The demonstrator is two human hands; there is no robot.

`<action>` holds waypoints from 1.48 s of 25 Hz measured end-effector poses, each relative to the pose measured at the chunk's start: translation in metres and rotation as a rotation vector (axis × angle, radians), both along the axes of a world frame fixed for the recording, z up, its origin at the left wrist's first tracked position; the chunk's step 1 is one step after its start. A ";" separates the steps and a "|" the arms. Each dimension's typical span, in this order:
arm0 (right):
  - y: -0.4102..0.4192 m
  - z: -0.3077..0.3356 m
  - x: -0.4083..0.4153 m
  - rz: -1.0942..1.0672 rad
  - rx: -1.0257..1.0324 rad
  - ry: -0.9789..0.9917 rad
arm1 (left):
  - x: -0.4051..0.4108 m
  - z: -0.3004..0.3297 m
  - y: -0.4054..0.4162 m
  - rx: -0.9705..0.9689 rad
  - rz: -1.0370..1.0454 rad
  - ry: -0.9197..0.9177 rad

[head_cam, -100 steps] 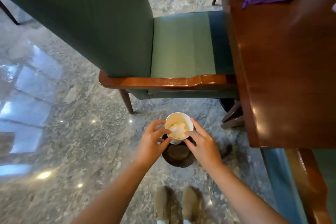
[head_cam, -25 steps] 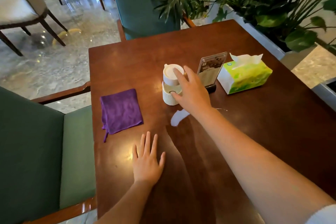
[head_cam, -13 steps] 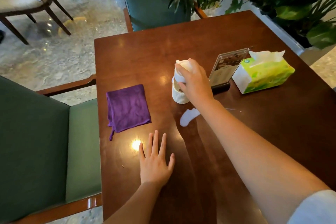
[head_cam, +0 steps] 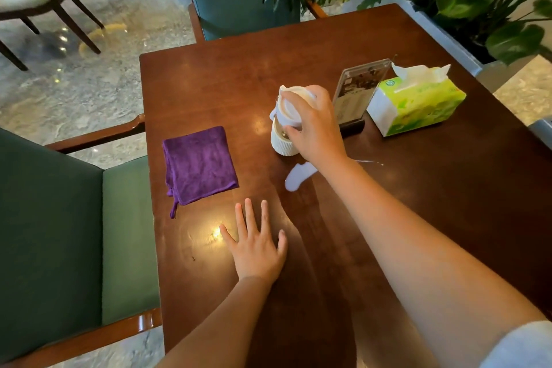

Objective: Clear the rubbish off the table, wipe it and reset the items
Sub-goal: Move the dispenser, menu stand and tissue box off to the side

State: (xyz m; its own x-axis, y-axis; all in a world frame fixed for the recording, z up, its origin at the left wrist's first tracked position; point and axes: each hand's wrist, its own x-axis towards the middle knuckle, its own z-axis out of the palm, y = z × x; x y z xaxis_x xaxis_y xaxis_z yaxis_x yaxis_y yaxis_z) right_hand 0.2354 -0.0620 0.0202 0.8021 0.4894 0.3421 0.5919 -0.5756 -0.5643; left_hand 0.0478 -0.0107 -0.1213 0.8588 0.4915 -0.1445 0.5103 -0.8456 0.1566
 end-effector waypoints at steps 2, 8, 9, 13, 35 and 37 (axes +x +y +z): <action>-0.018 0.011 -0.015 -0.021 0.066 -0.021 | -0.001 0.000 0.000 0.012 -0.010 0.038; -0.112 0.027 -0.040 -0.186 0.083 -0.052 | -0.004 0.007 -0.009 -0.022 -0.017 0.037; -0.130 0.026 -0.040 -0.227 0.062 -0.036 | -0.004 0.009 -0.013 -0.038 -0.007 0.050; -0.207 0.016 -0.030 -0.464 -0.016 0.041 | -0.003 0.011 -0.021 -0.062 0.016 0.059; -0.319 -0.020 -0.012 -0.741 -0.546 -0.096 | -0.004 0.005 -0.022 0.007 0.027 0.055; -0.315 -0.015 -0.012 -0.767 -0.548 -0.091 | -0.004 0.005 -0.022 0.005 0.021 0.062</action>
